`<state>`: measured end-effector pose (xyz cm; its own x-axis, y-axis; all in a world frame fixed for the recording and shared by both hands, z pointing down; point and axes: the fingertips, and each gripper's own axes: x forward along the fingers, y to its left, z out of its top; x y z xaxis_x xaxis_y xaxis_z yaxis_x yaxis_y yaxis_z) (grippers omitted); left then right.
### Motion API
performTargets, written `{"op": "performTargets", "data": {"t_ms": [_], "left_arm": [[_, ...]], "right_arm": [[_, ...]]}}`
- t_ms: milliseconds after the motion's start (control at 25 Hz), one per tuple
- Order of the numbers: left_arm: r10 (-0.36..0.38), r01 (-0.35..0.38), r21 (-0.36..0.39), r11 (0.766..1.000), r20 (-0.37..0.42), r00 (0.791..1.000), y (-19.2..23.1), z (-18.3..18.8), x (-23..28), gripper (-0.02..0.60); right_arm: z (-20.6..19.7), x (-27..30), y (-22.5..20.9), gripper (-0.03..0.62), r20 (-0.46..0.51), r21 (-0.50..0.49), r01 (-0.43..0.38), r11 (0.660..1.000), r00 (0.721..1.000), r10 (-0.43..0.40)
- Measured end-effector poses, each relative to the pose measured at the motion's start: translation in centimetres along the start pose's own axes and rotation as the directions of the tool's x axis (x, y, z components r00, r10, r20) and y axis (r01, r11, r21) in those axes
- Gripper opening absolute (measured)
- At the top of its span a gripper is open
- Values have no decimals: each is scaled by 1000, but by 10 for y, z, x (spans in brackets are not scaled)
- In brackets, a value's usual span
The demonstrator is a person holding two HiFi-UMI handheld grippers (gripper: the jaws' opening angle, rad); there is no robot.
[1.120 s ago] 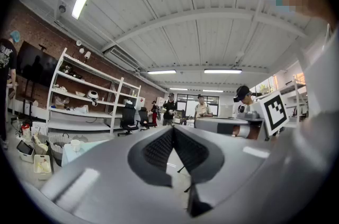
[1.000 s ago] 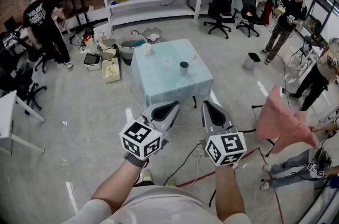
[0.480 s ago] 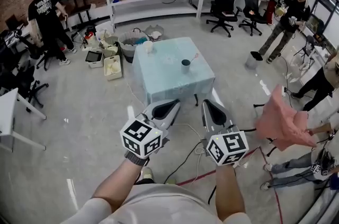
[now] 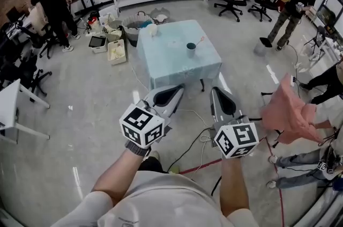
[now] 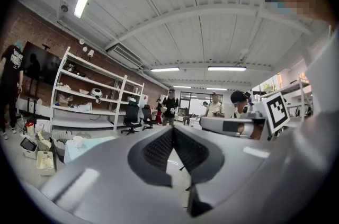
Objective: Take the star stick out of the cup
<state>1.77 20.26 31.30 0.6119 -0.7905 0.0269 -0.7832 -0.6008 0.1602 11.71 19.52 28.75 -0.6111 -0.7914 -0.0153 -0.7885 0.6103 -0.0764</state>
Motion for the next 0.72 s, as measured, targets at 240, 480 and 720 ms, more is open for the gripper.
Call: {"op": "performTargets", "data": {"t_ms": [240, 480, 720], "left_arm": [[-5, 5, -2, 1000, -5, 1000, 9, 1, 18, 6], [-7, 7, -8, 1000, -7, 1000, 41, -5, 36, 6], [-17, 17, -3, 1000, -15, 1000, 92, -13, 66, 6]], "right_arm": [[0, 14, -14, 11, -10, -3, 9, 1000, 1000, -9], [-15, 48, -21, 11, -31, -3, 12, 1000, 999, -12], [-32, 104, -33, 11, -55, 3, 20, 1000, 998, -20]]}}
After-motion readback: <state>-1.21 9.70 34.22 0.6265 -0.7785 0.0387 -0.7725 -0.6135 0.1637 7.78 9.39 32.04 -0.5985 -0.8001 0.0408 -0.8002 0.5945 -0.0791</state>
